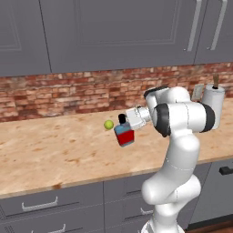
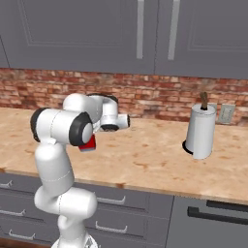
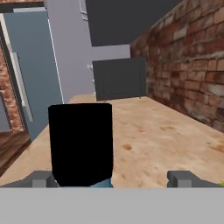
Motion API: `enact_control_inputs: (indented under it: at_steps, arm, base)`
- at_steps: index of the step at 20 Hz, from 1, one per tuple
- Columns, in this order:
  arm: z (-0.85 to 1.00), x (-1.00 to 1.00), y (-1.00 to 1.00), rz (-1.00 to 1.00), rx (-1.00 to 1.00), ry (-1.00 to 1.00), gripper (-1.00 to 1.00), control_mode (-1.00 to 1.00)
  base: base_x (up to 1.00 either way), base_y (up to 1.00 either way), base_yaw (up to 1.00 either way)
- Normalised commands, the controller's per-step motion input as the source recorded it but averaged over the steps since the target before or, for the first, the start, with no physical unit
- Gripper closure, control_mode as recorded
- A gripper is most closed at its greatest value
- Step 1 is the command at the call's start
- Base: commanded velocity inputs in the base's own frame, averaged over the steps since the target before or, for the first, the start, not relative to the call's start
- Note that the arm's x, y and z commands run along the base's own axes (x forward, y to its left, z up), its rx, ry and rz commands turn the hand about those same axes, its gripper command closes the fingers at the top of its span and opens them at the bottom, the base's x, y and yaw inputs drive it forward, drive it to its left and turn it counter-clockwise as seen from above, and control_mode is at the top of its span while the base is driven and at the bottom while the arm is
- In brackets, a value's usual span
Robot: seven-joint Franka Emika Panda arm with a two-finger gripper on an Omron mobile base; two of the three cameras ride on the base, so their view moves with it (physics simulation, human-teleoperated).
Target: Place the liquor on the top shelf of the fridge to keep it out of children's reach, and place the onion and pear on lower shelves for easy access.
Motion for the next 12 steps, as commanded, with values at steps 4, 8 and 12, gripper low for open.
enact_control_inputs:
  at_steps: [4, 8, 12]
  arm:
    - [-0.01, 0.0, 0.19, 0.0, 0.0, 0.01, -1.0, -1.0]
    - [0.0, 0.0, 0.04, 0.0, 0.0, 0.01, -1.0, -1.0]
    - [0.0, 0.0, -0.04, 0.0, 0.0, 0.0, -1.0, -1.0]
  base:
    - [0.0, 0.0, 0.0]
    - [0.0, 0.0, 0.0]
    - [0.0, 0.0, 0.0]
